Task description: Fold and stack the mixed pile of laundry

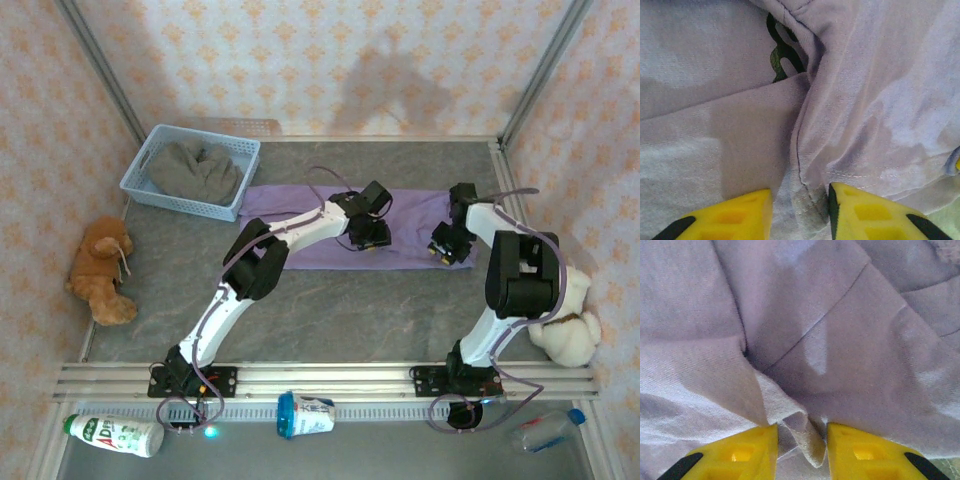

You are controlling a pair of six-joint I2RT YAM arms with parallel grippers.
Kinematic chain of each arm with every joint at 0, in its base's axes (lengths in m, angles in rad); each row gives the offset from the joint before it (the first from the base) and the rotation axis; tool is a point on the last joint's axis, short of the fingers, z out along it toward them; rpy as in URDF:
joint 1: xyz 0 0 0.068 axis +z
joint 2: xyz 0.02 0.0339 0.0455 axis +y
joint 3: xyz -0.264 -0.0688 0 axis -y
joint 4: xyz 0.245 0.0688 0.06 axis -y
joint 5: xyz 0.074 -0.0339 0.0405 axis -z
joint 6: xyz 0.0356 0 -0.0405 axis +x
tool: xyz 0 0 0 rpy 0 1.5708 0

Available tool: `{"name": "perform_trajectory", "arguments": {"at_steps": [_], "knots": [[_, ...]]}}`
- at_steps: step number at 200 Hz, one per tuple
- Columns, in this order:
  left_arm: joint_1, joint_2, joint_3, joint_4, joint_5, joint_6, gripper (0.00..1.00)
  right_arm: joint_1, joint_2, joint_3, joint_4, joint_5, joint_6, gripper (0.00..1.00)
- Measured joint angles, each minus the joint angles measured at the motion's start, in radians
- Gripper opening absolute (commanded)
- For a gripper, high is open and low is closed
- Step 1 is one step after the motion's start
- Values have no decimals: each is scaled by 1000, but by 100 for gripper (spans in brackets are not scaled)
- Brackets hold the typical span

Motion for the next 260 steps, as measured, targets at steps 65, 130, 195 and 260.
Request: {"name": "perform_trajectory", "arguments": {"at_steps": [65,130,195,260], "knots": [[-28,18,44,-1,-8,-29,0,0,-8,3,0,0,-37,3],[-32,4,26,-69,-45,-24,0,0,-73,55,-67,51,-44,0],[-51,-121,-132,-57,-26,-60,0,0,-132,-29,-122,47,-35,0],[-62,-120,-89,-132,-26,-59,0,0,-238,-111,-172,-7,29,1]]}}
